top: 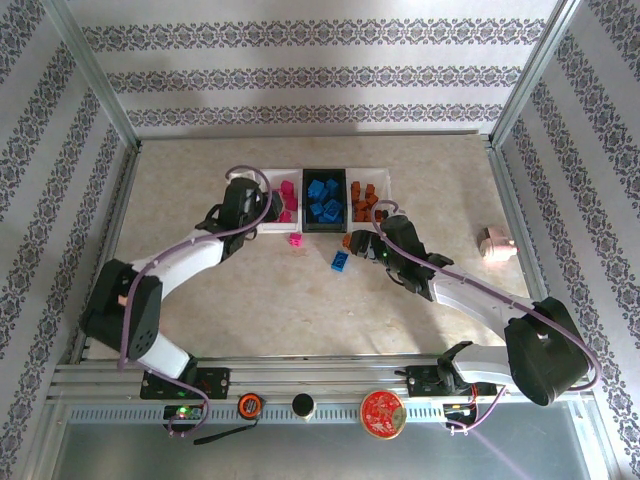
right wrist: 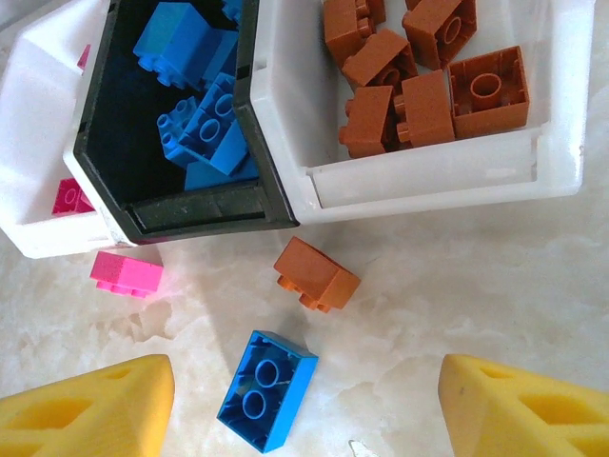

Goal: Sort the legos into containers by color
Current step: Place the lego in the container, then pick up the lego from the center of the table.

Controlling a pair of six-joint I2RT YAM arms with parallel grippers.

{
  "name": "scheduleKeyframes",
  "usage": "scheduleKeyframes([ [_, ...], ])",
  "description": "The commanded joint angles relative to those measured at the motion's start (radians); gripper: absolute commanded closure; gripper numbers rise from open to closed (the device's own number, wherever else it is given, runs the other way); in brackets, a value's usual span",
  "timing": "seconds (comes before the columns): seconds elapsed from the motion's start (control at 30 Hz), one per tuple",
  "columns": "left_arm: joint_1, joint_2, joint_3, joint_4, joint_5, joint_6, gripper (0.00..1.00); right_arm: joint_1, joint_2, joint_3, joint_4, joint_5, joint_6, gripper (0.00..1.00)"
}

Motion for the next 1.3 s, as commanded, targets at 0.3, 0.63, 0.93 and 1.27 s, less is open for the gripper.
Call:
scheduleKeyframes([
  [0.3, 0.039, 0.073, 0.127, -0.082, 0.070, -0.004, 0.25, 0.011, -0.037, -0.032, -0.035, -0.012, -0.001, 0.23],
  [0.63, -0.020, -0.193, -0.079, -0.034, 0.109, -0.020, 0.18, 0.036, 0.021, -0.004, -0.024, -0.004, 0.005, 0.22],
  [0.93, -0.108, -0.321, -0.343, 0.045, 0.038, -0.017, 0.17, 0.036, 0.054, 0.000, 0.002, -0.007, 0.015, 0.22],
  [1.27, -0.236, 0.004, -0.273, 0.156, -0.091, 0.117, 0.18, 0.039, 0.048, -0.001, -0.001, -0.016, 0.021, 0.22],
])
